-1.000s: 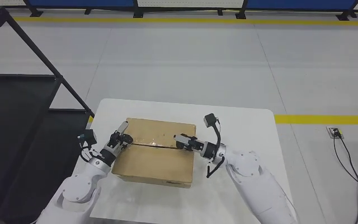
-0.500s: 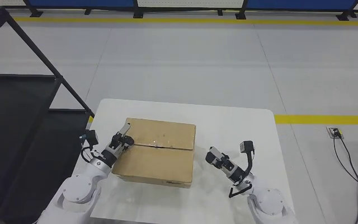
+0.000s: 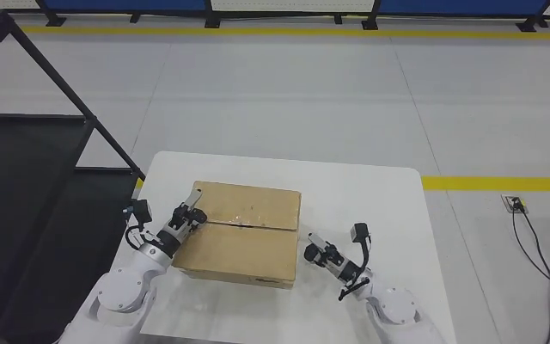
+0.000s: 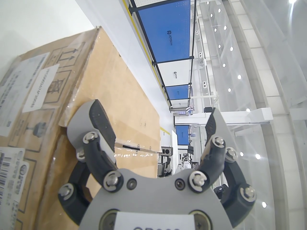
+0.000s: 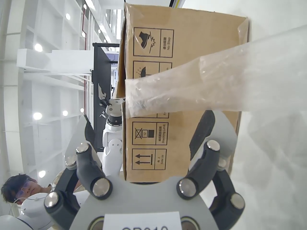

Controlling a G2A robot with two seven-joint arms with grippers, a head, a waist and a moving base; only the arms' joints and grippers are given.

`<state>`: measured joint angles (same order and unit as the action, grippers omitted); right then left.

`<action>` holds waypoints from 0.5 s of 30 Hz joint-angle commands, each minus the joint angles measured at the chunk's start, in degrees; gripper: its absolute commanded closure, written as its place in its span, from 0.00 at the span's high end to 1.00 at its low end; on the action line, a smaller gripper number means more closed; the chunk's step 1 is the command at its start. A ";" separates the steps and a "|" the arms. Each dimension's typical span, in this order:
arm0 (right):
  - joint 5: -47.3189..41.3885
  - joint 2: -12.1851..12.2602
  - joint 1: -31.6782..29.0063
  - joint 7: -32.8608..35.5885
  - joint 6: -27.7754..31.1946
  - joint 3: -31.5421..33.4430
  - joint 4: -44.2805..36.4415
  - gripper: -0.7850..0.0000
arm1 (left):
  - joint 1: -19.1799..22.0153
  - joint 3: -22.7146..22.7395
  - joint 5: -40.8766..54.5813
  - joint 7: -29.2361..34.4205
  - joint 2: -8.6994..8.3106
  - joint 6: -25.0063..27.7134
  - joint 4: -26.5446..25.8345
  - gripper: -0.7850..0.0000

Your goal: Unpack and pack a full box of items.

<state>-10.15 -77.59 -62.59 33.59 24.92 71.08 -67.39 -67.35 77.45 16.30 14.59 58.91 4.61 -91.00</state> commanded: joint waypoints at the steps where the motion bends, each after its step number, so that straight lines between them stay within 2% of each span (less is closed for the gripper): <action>1: 1.31 -0.20 1.15 -2.64 -0.26 -0.48 2.16 1.00 | -0.11 0.13 -0.20 0.02 0.09 0.04 -0.01 1.00; 4: 1.95 -0.65 1.82 -5.69 2.73 -1.63 3.34 1.00 | -0.33 0.48 -0.17 0.04 0.22 0.29 -0.07 1.00; 15: 3.10 -1.51 0.41 -16.97 20.57 -1.67 5.83 1.00 | -0.76 1.04 -1.02 0.35 0.71 0.40 -0.34 1.00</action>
<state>-7.03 -79.00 -62.20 17.62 43.92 69.46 -61.92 -68.06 78.48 15.40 14.95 59.57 4.93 -91.30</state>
